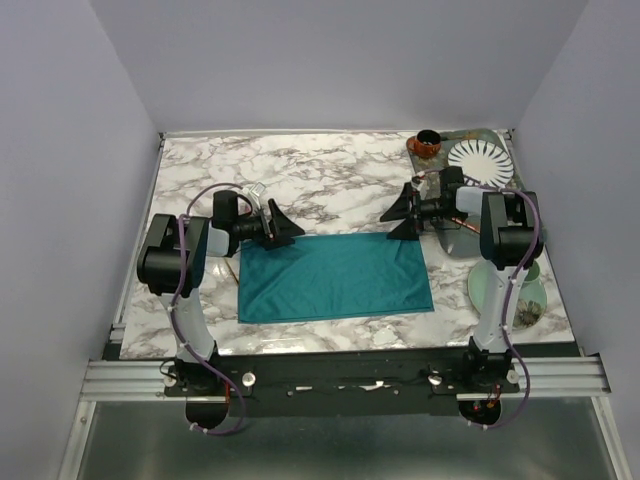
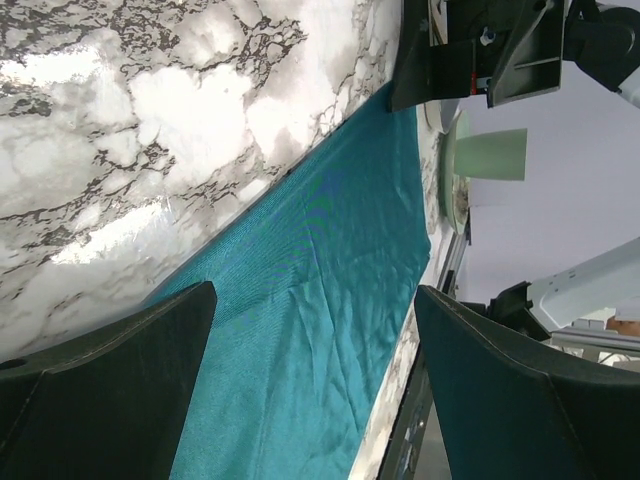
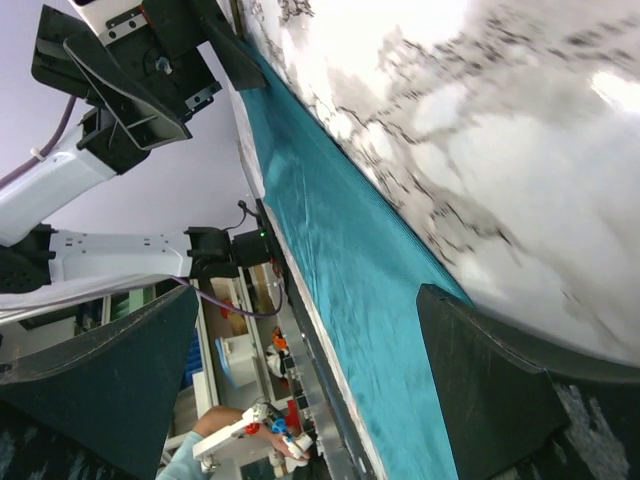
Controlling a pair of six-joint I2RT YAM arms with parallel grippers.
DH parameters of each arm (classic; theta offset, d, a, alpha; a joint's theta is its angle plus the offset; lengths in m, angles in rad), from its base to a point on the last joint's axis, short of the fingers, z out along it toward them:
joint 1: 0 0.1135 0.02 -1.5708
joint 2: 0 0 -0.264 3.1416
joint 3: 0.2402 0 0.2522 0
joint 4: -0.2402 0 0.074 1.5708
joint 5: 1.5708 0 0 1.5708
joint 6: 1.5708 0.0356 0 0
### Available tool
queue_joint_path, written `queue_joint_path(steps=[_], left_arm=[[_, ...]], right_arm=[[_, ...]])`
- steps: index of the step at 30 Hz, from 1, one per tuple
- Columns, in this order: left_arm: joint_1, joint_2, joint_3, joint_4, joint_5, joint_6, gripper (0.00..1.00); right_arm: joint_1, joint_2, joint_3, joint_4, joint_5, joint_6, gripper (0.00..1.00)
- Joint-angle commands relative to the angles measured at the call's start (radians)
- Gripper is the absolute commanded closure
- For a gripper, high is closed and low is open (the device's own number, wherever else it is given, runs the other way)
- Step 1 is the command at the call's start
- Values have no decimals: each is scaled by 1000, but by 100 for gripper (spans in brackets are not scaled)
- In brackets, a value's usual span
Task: Fold the napkin into a case and place the utensils inside
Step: Smooth out the rectangle-folded napkin at the center of the board.
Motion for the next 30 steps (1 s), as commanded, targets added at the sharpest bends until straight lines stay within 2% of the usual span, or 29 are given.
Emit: queue_joint_path(steps=[1,8,20,25,30], left_arm=[[26,37,-44,-147,-86,89,3],[53,0,-44,-55,-6,50,3],[173,9,-58,-53,98,93,4],[190,51,-60,-39,115,101,4],[181,11,-67,19,136,52,4]], right_arm=[[-53,11,15,-164,142,-173,0],[-67,9,24,-187,186,-191,0],[-67,8,39,-205,232,-179,0],[-67,11,44,-208,239,-175,0],[-44,-21,44,-210,234,-207,0]])
